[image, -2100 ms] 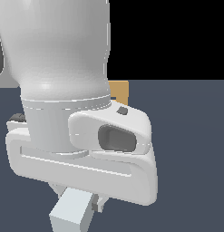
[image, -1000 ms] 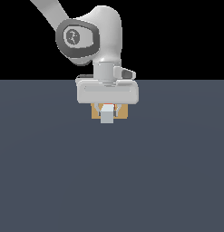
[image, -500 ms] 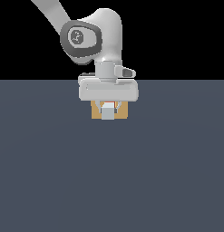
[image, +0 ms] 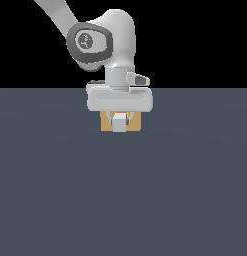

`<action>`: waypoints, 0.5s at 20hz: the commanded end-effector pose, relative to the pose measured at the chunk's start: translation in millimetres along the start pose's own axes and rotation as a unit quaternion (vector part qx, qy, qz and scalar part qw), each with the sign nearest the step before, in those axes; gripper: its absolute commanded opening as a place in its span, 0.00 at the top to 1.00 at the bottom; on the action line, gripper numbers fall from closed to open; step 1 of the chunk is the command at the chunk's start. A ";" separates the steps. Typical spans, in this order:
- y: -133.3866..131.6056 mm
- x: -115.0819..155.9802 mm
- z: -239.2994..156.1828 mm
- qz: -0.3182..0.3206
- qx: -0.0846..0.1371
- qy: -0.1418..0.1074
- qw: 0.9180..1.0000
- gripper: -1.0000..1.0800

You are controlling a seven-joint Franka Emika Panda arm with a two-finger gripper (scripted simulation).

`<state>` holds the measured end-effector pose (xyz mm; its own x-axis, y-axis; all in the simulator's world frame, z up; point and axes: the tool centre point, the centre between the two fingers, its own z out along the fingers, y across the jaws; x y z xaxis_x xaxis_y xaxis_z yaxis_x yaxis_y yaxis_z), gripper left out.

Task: Insert the peg into the horizontal hole in a box.

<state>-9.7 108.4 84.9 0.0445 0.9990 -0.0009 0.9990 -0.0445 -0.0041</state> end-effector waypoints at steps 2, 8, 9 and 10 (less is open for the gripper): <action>0.4 9.1 -1.4 0.000 -0.001 0.000 1.000 1.00; -0.2 48.2 -2.2 0.000 -0.002 0.001 1.000 1.00; -0.3 56.9 -2.6 0.000 -0.002 0.001 1.000 1.00; -0.3 64.9 -2.6 0.000 -0.002 0.001 1.000 1.00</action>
<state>-8.2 159.9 85.6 0.0443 0.9990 -0.0007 0.9990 -0.0443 -0.0027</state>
